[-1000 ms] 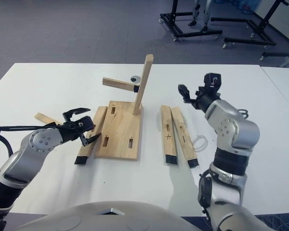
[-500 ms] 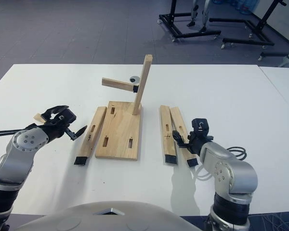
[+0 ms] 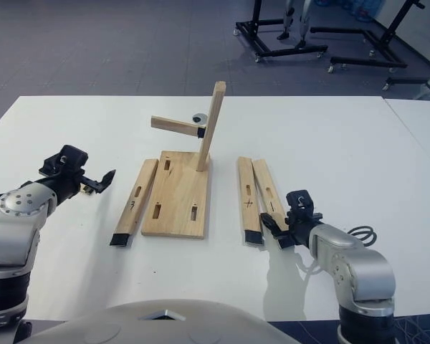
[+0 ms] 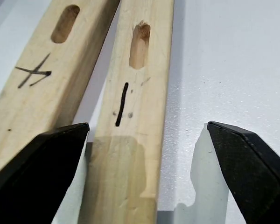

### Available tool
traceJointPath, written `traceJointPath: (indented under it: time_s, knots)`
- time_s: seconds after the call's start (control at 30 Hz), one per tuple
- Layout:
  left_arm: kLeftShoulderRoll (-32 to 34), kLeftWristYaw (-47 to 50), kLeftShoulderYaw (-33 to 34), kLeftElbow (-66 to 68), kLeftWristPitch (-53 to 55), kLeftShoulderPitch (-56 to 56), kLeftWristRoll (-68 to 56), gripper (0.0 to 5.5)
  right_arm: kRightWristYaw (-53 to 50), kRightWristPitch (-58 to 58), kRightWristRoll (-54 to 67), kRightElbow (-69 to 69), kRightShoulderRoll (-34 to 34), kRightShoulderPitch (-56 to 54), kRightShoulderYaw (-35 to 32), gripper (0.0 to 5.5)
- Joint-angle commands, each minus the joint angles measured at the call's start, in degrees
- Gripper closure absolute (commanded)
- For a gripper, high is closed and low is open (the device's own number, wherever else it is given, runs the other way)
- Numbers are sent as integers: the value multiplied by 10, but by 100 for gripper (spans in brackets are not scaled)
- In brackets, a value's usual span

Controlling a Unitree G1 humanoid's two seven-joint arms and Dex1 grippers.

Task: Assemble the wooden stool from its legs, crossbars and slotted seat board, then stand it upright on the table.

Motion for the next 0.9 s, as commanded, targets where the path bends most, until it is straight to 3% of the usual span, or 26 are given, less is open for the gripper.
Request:
traceJointPath:
  time_s: [0.03, 0.23, 0.5, 0.67, 0.77, 0.9]
  knots:
    - [-59, 53, 52, -3, 39, -60, -26, 10, -16, -43, -35, 62, 6, 8, 24, 110]
    - [-114, 82, 133, -10, 121, -105, -89, 10, -16, 9, 0, 55, 44, -4, 2, 206]
    - [-91, 110, 227, 38, 135, -131, -120, 10, 22, 39, 1, 25, -28, 16, 27, 349]
    - [-83, 114, 248, 72, 126, -146, -144, 10, 33, 0, -5, 62, -33, -1, 20, 350]
    - [-83, 112, 253, 87, 122, -149, -158, 10, 45, -23, 10, 102, -26, -39, -21, 350]
    - [-54, 61, 267, 117, 122, -175, -217, 10, 69, -62, 28, 240, -87, -206, -110, 350]
